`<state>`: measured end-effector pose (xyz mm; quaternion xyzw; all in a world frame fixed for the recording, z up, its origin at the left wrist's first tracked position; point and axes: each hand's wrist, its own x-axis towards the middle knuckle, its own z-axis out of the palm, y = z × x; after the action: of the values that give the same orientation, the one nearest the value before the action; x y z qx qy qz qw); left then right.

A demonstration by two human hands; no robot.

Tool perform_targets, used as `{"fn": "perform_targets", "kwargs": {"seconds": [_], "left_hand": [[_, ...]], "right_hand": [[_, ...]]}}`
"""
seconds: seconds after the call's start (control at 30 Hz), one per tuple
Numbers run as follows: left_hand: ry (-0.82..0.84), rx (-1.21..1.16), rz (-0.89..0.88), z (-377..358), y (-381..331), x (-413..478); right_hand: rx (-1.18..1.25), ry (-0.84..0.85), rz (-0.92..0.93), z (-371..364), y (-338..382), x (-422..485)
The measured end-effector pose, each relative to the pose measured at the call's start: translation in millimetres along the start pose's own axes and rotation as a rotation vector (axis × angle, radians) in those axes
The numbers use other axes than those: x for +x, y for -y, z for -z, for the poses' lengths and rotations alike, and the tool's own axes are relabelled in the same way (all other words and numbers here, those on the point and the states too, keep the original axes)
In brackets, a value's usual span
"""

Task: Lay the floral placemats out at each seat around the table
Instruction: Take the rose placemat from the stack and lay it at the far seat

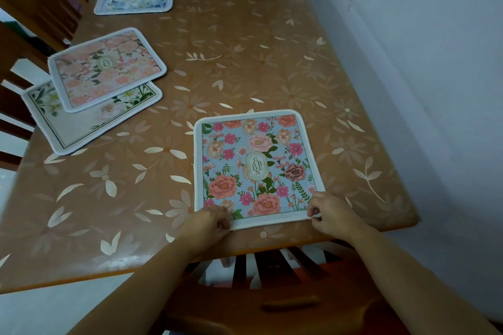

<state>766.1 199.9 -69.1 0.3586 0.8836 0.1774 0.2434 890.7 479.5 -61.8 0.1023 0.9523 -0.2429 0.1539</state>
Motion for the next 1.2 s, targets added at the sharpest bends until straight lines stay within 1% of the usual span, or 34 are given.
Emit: {"fn": "perform_targets", "kwargs": {"seconds": [0.1, 0.17, 0.23, 0.27, 0.33, 0.4, 0.47, 0.53, 0.6, 0.67, 0.77, 0.83, 1.0, 1.2], "left_hand": [[-0.006, 0.025, -0.024, -1, 1, 0], [-0.047, 0.050, -0.047, -3, 1, 1], [-0.085, 0.120, -0.049, -5, 0, 3], [-0.072, 0.161, -0.030, -7, 0, 5], [0.003, 0.261, 0.003, -13, 0, 10], [0.058, 0.361, -0.008, -19, 0, 15], [0.066, 0.401, -0.001, -26, -3, 18], [0.061, 0.432, 0.034, -33, -10, 23], [0.036, 0.430, 0.077, -39, -19, 31], [-0.003, 0.406, 0.106, -41, -27, 40], [-0.074, 0.345, 0.085, -39, -27, 53], [-0.115, 0.303, 0.087, -35, -23, 62], [-0.170, 0.289, 0.145, -18, -13, 97], [-0.254, 0.211, 0.197, 0, 3, 138]], "right_hand": [[-0.011, -0.032, 0.038, -1, 2, -1], [-0.036, -0.075, 0.056, -2, 5, 0], [-0.083, -0.119, 0.072, -3, 7, 3], [-0.114, -0.124, 0.076, -4, 7, 5], [-0.198, -0.076, 0.074, -10, 10, 9], [-0.290, 0.002, 0.069, -21, 15, 14], [-0.338, 0.048, 0.040, -34, 24, 20], [-0.368, 0.047, 0.003, -43, 34, 28], [-0.386, 0.008, -0.024, -49, 44, 38], [-0.369, -0.071, -0.027, -51, 49, 46], [-0.371, -0.147, 0.015, -47, 49, 58], [-0.388, -0.161, 0.018, -39, 48, 71], [-0.360, -0.158, 0.020, -27, 42, 114], [-0.310, -0.211, 0.018, -14, 37, 153]]}}
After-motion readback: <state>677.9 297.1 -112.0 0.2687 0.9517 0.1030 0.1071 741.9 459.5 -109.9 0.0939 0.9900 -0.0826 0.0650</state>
